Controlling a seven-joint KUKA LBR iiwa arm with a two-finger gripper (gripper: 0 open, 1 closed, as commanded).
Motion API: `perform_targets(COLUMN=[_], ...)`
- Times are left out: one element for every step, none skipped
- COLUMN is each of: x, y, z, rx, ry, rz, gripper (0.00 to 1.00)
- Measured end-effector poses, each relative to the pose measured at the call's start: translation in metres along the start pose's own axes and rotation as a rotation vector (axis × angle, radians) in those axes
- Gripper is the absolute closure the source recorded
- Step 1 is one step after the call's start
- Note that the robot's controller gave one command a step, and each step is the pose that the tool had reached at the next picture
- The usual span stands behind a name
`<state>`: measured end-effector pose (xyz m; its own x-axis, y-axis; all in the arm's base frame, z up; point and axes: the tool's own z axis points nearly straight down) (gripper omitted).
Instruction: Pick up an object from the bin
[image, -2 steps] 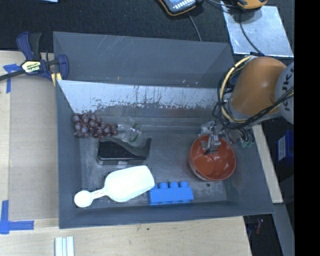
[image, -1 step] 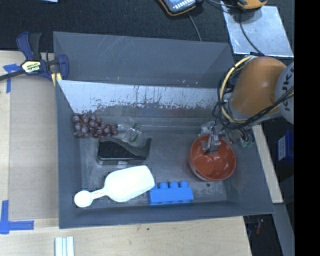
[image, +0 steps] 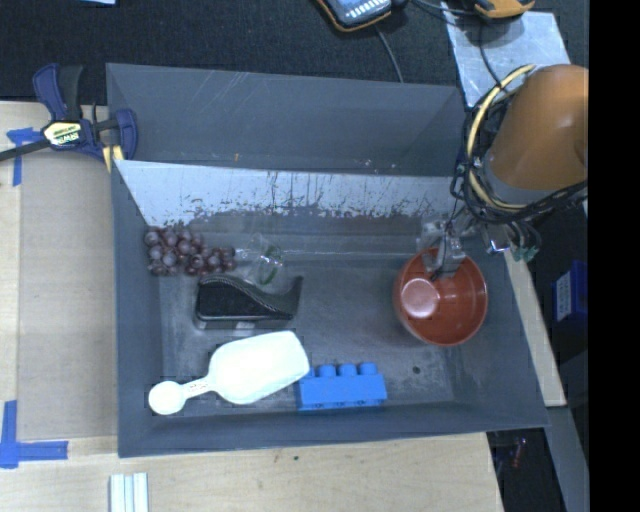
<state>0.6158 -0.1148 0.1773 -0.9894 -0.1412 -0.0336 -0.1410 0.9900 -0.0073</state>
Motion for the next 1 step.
perform_targets(x=[0.0267], y=[0.0018], z=[-0.0444], rx=[-0.005], ry=[0.012], rz=[0.03], gripper=[1.0])
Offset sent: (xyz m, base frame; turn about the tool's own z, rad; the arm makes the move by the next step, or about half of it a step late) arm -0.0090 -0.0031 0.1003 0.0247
